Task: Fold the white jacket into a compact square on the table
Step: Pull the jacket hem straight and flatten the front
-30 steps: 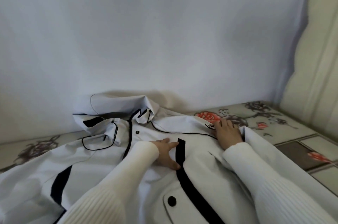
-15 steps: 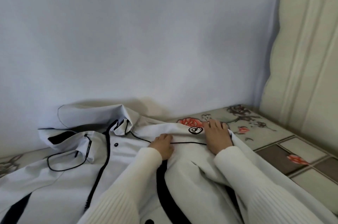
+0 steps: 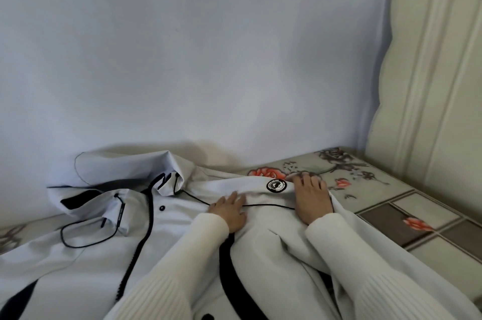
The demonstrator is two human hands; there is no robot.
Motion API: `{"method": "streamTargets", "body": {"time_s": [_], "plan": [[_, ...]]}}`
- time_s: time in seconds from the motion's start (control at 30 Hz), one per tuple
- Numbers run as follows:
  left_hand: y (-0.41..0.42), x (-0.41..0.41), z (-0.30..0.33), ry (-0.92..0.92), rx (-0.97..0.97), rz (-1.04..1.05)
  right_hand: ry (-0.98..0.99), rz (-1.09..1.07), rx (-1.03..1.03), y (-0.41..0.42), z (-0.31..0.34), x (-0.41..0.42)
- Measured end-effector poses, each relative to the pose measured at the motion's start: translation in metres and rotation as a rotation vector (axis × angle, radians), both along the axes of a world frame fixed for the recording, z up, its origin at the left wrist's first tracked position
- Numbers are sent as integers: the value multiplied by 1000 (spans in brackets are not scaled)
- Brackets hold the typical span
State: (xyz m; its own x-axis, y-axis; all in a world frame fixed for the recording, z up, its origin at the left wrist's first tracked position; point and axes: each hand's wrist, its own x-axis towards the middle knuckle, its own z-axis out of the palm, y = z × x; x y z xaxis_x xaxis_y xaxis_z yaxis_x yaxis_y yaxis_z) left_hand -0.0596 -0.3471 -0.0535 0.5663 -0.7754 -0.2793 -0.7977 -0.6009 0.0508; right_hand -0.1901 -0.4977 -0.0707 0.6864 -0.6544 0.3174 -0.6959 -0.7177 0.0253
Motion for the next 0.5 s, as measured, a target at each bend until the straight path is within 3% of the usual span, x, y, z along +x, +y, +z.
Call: {"method": "streamTargets", "body": {"time_s": [0.5], "plan": [[28, -78, 46, 76, -212, -141, 40, 111, 109, 27, 51, -54]]}}
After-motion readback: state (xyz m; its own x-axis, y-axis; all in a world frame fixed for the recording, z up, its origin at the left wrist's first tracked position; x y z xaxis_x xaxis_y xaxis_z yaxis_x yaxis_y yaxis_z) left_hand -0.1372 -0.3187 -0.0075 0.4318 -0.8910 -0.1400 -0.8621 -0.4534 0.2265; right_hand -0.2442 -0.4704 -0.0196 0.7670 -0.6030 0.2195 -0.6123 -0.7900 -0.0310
